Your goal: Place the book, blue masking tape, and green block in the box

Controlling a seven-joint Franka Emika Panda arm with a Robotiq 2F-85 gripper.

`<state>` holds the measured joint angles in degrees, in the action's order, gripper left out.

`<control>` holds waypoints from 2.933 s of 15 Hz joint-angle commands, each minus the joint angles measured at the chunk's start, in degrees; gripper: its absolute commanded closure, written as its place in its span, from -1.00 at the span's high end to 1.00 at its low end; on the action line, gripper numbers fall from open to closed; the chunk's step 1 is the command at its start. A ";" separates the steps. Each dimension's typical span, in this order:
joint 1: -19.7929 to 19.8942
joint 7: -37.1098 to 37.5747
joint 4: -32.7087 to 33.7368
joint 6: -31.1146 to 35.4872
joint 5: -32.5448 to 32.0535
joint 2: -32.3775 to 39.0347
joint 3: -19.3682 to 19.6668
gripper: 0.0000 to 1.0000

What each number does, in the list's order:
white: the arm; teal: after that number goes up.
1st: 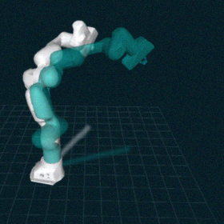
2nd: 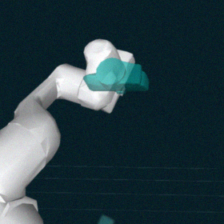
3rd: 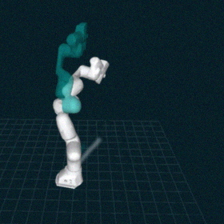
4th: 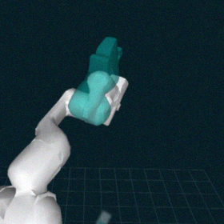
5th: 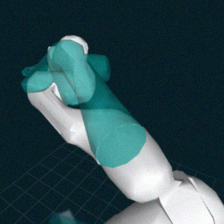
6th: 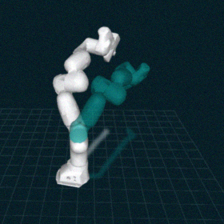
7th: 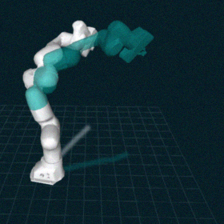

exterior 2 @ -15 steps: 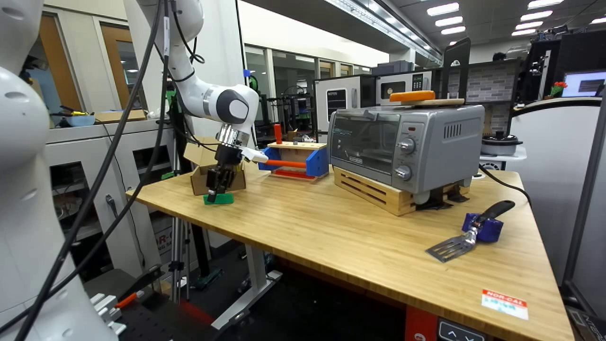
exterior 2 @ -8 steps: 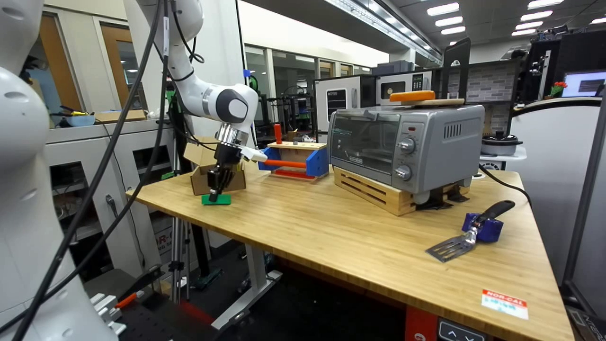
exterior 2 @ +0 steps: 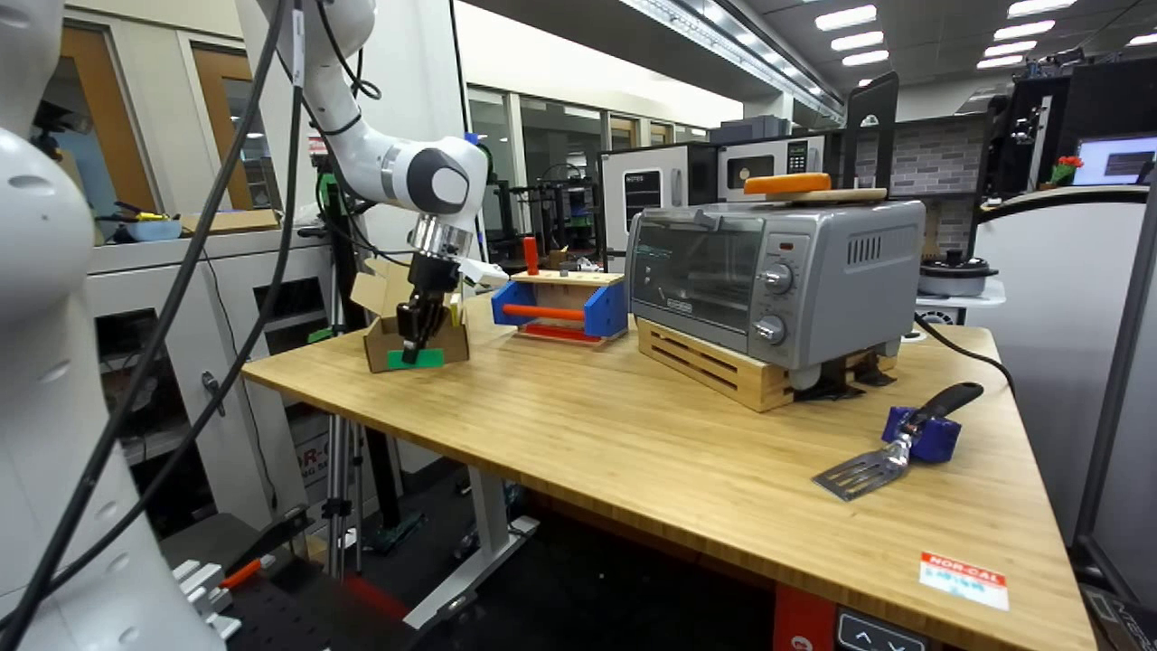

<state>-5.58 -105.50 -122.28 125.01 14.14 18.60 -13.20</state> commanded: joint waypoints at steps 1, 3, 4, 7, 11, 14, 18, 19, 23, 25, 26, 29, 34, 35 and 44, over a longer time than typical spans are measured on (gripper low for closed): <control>0.27 -0.43 -2.74 0.91 1.43 -6.88 -1.20 -0.91; -0.80 0.18 -2.80 0.89 0.40 -10.00 -1.29 -0.91; -1.41 0.40 -2.37 0.68 0.05 -11.01 -1.38 -0.91; -3.68 0.63 -0.03 -0.07 -1.16 -11.56 -1.80 -0.91; -6.00 0.94 3.67 0.01 -2.45 -9.60 -2.02 -0.91; -6.48 1.38 6.45 -0.31 -3.83 -7.40 -1.99 -0.91; -6.89 5.75 10.30 0.39 -8.47 -3.02 -1.65 -0.91; -6.93 7.01 11.59 0.36 -9.53 -1.61 -1.65 -0.91; -7.13 9.29 17.89 -1.20 -12.22 3.98 -2.19 -0.91; -7.50 9.51 21.20 -2.04 -12.97 6.18 -2.46 -0.91; -7.76 9.54 22.75 -2.38 -13.25 7.12 -2.61 -0.91; -8.44 9.53 26.11 -3.24 -13.41 9.15 -3.00 -0.91; -8.82 9.17 29.09 -4.62 -12.99 11.80 -3.27 -0.91; -8.86 8.98 29.68 -4.85 -12.98 12.47 -3.33 -0.91; -9.01 7.89 35.51 -7.86 -12.85 17.50 -4.12 -0.91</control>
<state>-14.88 -97.05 -90.06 119.90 2.06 34.27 -16.62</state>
